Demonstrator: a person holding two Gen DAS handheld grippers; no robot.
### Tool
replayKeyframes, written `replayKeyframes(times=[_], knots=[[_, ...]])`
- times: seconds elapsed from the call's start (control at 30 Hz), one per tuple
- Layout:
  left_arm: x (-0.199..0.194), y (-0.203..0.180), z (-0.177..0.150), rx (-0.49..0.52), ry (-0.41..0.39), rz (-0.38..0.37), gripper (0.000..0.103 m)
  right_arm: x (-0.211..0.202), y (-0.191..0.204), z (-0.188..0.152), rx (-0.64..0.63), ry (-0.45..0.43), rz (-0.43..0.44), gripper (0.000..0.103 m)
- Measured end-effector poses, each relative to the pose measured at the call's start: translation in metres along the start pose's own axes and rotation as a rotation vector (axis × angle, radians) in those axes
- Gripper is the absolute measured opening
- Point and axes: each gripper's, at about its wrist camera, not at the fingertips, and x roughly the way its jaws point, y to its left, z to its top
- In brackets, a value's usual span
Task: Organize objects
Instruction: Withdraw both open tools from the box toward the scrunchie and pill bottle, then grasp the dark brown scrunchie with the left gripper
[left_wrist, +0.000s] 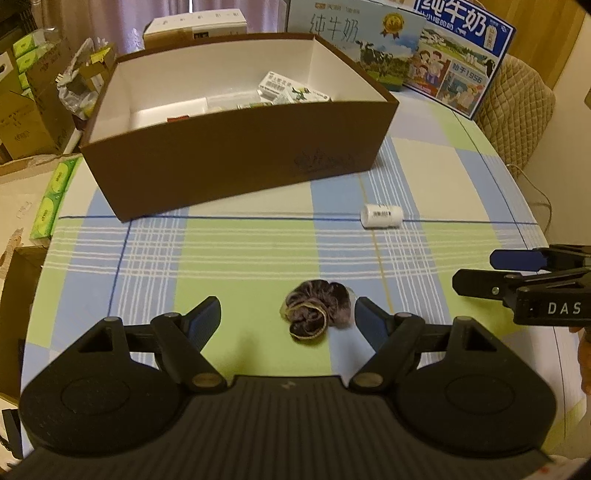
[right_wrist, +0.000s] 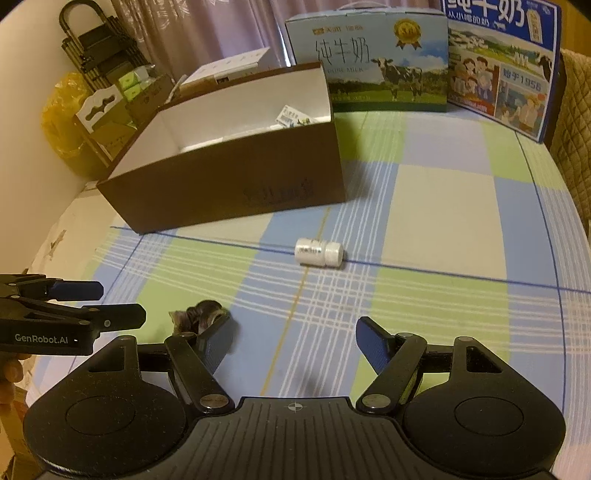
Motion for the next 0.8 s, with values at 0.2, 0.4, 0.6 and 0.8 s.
replayKeyframes(times=[0.2,0.4,0.6,0.8], knots=[[0.01,-0.004,-0.005,0.009,0.025,-0.013,0.077,0.005,-0.003,-0.006,0.016,0.03,-0.003,0.071],[0.021,-0.008,-0.007,0.012,0.053,-0.021,0.077,0.011,-0.005,-0.011,0.018,0.052,-0.024,0.071],[0.031,-0.011,-0.009,0.018,0.07,-0.033,0.077,0.016,-0.01,-0.014,0.028,0.068,-0.034,0.071],[0.043,-0.014,-0.009,0.01,0.08,-0.051,0.077,0.02,-0.017,-0.015,0.04,0.077,-0.051,0.071]])
